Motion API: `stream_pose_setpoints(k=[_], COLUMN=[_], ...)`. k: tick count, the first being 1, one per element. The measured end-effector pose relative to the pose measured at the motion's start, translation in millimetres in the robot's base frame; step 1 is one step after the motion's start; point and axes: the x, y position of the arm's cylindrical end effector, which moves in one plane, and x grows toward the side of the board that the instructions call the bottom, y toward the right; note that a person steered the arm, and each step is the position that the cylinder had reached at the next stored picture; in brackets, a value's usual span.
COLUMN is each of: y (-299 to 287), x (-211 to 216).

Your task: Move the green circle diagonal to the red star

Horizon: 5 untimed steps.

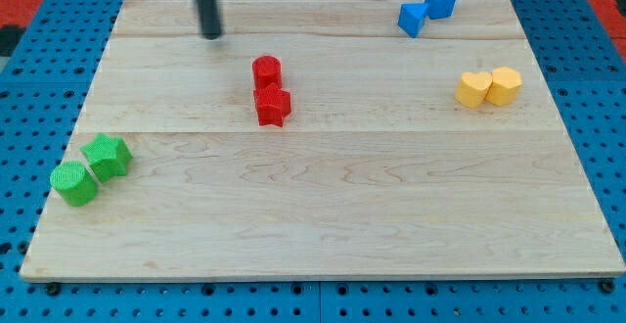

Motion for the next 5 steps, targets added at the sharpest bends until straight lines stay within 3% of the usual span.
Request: stream_pose_setpoints(k=[1,3,5], y=[-62.8,-106.3,-30.8], x=[79.8,219.2,264.0])
